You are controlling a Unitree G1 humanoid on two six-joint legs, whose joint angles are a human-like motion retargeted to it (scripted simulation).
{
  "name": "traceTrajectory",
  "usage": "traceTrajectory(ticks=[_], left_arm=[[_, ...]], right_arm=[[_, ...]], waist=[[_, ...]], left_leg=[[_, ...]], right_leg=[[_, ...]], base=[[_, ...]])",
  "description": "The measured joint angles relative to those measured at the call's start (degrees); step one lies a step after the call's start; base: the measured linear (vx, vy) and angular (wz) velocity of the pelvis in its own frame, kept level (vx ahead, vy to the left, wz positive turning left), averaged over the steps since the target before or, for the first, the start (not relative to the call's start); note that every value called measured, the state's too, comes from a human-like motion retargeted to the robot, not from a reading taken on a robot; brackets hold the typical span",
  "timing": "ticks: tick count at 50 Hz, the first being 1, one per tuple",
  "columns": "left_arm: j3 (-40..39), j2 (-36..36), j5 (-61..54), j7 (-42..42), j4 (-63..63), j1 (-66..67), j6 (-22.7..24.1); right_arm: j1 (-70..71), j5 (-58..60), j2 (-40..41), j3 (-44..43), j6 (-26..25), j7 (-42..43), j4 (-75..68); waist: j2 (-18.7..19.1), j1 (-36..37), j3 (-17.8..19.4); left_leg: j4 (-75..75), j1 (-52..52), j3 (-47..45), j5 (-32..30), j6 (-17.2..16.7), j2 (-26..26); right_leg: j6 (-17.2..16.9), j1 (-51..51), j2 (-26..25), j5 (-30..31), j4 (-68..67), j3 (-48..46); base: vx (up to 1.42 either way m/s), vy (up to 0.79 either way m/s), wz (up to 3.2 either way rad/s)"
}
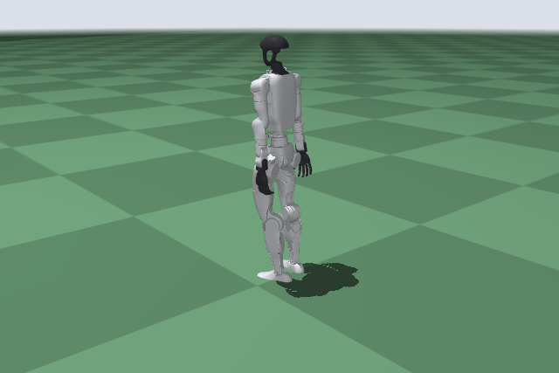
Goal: In place motions
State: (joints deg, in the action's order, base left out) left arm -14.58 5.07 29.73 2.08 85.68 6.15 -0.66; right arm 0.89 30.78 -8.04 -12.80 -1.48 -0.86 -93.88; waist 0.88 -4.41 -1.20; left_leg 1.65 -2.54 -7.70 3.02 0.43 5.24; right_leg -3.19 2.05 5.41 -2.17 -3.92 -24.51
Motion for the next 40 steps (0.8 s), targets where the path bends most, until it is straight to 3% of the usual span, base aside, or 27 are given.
traceTrajectory(ticks=[21, 40], left_arm=[[0.6, -0.1, 1.2, 1.2, -0.7, -0.3, -0.4], [0.8, -0.9, 1.9, -0.4, -2.5, -0.1, 0.8]], right_arm=[[-0.7, -0.1, -2.4, -2.9, 1.4, -0.2, -0.2], [-5.3, -0.3, -4.0, -8.2, 0.6, 0.1, -1.6]], waist=[[0.5, 1.2, 0.0], [0.2, 10.6, -1.4]], left_leg=[[1.1, 0.0, 0.9, 0.5, -0.7, -0.8], [2.4, -3.3, 7.2, -0.1, -1.8, 2.2]], right_leg=[[0.0, -2.5, -1.2, -0.9, 1.5, -2.1], [-2.4, -6.3, -0.5, -1.3, 2.9, -11.5]], base=[[-0.01, 0.03, 0.06], [-0.09, 0.14, 0.58]])
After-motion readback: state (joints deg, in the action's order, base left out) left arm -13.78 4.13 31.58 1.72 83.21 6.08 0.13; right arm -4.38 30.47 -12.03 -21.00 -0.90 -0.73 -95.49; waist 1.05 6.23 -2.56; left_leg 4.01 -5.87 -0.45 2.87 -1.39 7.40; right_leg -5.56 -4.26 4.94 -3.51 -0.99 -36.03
